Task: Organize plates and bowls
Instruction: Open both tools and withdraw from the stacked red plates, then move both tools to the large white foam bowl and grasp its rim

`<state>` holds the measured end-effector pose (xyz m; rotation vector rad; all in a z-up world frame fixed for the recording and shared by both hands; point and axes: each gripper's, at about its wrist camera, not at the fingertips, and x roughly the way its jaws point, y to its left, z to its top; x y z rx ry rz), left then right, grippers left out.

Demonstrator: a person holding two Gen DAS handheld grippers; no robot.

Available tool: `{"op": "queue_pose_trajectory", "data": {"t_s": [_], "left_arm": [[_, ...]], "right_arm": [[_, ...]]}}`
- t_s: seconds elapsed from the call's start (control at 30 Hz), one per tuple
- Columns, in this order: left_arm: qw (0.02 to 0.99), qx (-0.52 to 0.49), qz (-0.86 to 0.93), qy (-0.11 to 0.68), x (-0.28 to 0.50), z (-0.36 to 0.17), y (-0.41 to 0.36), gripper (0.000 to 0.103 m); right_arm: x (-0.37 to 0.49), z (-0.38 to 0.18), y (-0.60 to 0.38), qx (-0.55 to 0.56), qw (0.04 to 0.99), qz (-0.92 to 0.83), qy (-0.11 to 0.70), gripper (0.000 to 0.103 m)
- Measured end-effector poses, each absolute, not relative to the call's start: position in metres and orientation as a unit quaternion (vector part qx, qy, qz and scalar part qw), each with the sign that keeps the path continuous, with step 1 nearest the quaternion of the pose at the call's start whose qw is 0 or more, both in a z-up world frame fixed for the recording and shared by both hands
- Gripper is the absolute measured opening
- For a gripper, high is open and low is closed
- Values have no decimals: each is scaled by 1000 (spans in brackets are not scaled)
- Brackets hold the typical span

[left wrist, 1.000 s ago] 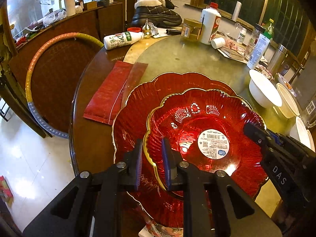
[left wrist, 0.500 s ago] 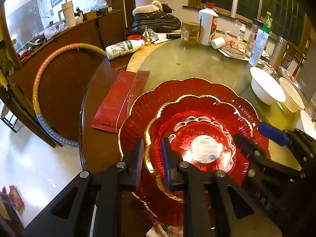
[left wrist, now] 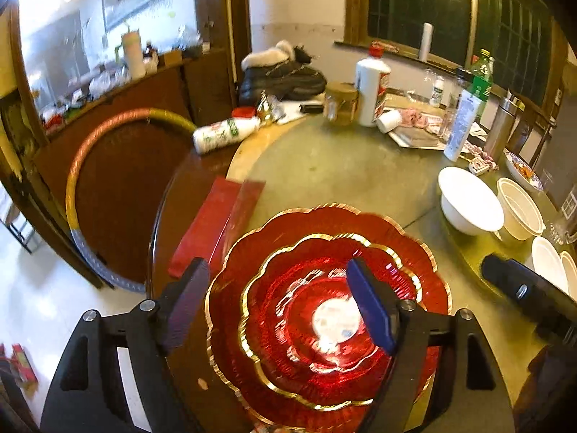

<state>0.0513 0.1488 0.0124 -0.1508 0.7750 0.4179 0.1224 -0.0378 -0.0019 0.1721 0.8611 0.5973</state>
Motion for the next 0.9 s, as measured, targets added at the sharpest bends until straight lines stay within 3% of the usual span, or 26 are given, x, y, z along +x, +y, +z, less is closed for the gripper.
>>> {"op": "queue_pose_trajectory", "data": {"t_s": [0.3, 0.9], "left_arm": [[913, -9, 173, 370, 87, 20, 98, 79], [915, 26, 142, 377, 140, 23, 52, 79]], "right_arm": [[163, -17, -106, 182, 845, 226, 449, 89], [212, -14, -137, 217, 838, 189, 463, 89]]}}
